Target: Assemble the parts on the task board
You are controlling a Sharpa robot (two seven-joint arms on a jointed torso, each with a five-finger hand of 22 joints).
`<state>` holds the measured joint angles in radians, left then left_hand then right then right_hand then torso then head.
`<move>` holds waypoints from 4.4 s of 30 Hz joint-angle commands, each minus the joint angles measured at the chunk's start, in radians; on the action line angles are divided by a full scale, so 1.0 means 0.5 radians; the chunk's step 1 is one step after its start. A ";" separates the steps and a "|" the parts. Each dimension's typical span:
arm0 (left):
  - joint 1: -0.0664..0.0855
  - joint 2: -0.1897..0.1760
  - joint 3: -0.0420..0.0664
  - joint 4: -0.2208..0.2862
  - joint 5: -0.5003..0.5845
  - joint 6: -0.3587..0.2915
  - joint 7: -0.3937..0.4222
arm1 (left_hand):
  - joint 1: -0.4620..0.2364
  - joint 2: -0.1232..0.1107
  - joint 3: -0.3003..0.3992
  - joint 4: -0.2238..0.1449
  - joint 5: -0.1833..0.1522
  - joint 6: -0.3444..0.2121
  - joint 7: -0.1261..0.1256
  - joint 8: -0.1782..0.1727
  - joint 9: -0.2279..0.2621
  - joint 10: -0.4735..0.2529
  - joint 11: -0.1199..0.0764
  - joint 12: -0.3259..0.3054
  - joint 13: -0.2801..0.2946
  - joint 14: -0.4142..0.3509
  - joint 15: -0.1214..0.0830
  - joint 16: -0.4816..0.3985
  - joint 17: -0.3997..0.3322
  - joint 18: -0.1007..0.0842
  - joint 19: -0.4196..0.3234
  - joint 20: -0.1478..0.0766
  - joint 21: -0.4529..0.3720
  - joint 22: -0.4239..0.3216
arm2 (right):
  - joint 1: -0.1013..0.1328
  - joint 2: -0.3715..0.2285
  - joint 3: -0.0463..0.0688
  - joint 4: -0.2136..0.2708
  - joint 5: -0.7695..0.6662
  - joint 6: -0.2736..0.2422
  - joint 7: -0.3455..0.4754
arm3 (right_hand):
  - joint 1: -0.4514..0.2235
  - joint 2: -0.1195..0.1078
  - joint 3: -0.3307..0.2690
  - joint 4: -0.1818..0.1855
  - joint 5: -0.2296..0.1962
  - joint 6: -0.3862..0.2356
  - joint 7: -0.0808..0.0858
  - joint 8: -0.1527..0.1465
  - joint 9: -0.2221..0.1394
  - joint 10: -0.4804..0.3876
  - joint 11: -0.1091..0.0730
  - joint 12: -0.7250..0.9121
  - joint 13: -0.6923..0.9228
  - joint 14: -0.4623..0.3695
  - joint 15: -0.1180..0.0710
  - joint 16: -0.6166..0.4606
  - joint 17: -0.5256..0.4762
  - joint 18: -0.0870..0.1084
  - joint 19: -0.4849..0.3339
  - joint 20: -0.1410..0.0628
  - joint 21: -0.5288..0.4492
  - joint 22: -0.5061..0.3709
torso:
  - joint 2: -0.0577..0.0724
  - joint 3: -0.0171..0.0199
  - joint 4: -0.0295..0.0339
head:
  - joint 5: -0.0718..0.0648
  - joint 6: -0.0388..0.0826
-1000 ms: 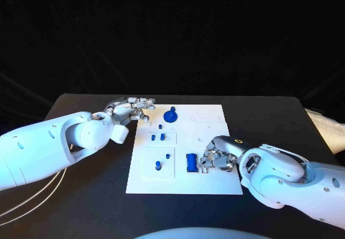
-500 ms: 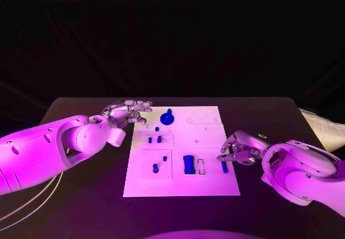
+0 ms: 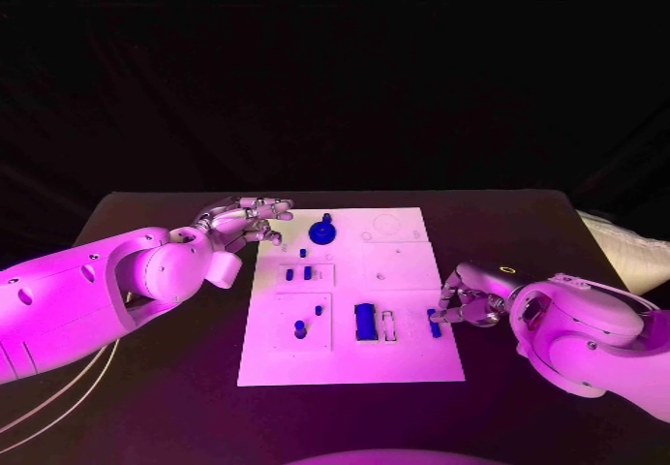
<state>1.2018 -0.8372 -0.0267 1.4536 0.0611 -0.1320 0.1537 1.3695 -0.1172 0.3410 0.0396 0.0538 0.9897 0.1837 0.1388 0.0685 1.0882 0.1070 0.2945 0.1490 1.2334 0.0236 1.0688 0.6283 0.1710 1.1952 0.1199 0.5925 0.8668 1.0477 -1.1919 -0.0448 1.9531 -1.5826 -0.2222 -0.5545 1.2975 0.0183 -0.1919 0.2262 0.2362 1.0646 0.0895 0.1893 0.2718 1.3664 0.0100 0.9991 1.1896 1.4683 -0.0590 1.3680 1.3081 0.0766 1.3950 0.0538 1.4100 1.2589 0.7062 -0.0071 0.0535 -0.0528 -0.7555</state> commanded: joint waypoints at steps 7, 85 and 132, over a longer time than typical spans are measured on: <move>-0.001 0.001 0.001 0.003 -0.003 0.040 0.007 | 0.012 0.001 -0.010 0.004 0.009 -0.015 0.001 0.014 0.000 -0.010 -0.003 0.011 0.003 -0.002 -0.002 0.006 0.001 0.023 0.010 0.006 -0.012 -0.003 | -0.033 0.051 -0.002 -0.030 -0.127 0.129 -0.047 | -0.020 0.008 -0.007 0.020 0.025 0.038 -0.007 -0.001 0.003 0.017 -0.006 0.009 0.000 0.121 -0.002 0.012 0.091 -0.014 0.020 -0.005 0.007 0.004 | 0.002 0.0006 -0.001 | 0.009 -0.010; -0.001 -0.004 0.001 0.013 -0.003 0.035 0.000 | 0.017 0.005 -0.014 0.005 0.009 -0.022 0.003 0.017 -0.001 -0.020 -0.001 0.017 0.002 -0.002 -0.001 0.009 -0.003 0.023 0.013 0.007 -0.015 -0.005 | -0.060 0.257 -0.001 -0.034 0.459 -0.188 -0.034 | -0.112 -0.148 0.874 0.055 -0.053 0.230 -0.050 -0.133 0.014 0.088 -0.045 0.032 0.053 0.132 -0.035 0.047 0.151 -0.030 0.062 -0.038 0.047 0.086 | 0.000 -0.0026 0.002 | 0.025 -0.032; -0.001 -0.008 0.001 0.012 -0.003 0.054 -0.019 | 0.017 0.005 -0.016 0.006 0.009 -0.025 0.004 0.017 -0.001 -0.025 0.001 0.019 0.002 -0.002 0.000 0.010 -0.005 0.023 0.014 0.008 -0.015 -0.006 | -0.082 0.340 -0.001 -0.045 0.367 -0.141 -0.046 | -0.442 -0.123 0.436 0.126 -0.062 0.269 -0.070 -0.124 0.120 0.131 -0.060 0.076 0.128 0.134 -0.049 0.055 0.163 -0.032 0.067 -0.052 0.050 0.097 | 0.000 0.0003 0.000 | 0.042 -0.051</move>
<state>1.2010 -0.8419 -0.0267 1.4575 0.0611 -0.1251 0.1434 1.3695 -0.1172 0.3384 0.0423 0.0538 0.9861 0.1872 0.1431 0.0686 1.0810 0.1071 0.2993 0.1491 1.2334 0.0236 1.0688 0.6273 0.1711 1.1989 0.1235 0.5887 0.8646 1.0080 -1.0180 -0.0451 1.9258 -1.3717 -0.2986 -0.5893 1.0833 -0.0436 0.0318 0.2897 0.2089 1.1935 0.0534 0.1235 0.3306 1.4254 -0.0204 1.0325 1.2529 1.4666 -0.0755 1.3932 1.3074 0.0767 1.4235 0.0323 1.4295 1.3063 0.7062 -0.0077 0.0534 -0.0324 -0.7808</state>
